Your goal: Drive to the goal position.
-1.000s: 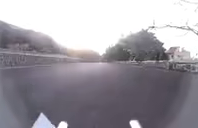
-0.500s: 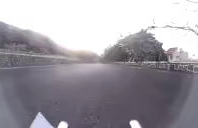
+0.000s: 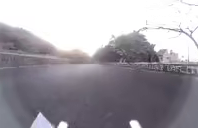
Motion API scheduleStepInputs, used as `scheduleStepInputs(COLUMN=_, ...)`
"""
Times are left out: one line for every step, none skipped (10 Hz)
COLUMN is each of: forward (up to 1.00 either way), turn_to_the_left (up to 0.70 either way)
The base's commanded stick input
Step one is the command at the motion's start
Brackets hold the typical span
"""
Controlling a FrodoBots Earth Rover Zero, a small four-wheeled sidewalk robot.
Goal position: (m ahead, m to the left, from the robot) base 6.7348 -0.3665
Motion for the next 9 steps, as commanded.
scheduleStepInputs(forward=0.70, turn_to_the_left=0.00)
scheduleStepInputs(forward=0.70, turn_to_the_left=0.00)
scheduleStepInputs(forward=0.70, turn_to_the_left=0.00)
scheduleStepInputs(forward=0.70, turn_to_the_left=0.00)
scheduleStepInputs(forward=0.70, turn_to_the_left=0.00)
scheduleStepInputs(forward=0.70, turn_to_the_left=0.00)
scheduleStepInputs(forward=0.70, turn_to_the_left=0.00)
scheduleStepInputs(forward=0.70, turn_to_the_left=0.00)
scheduleStepInputs(forward=0.70, turn_to_the_left=0.00)
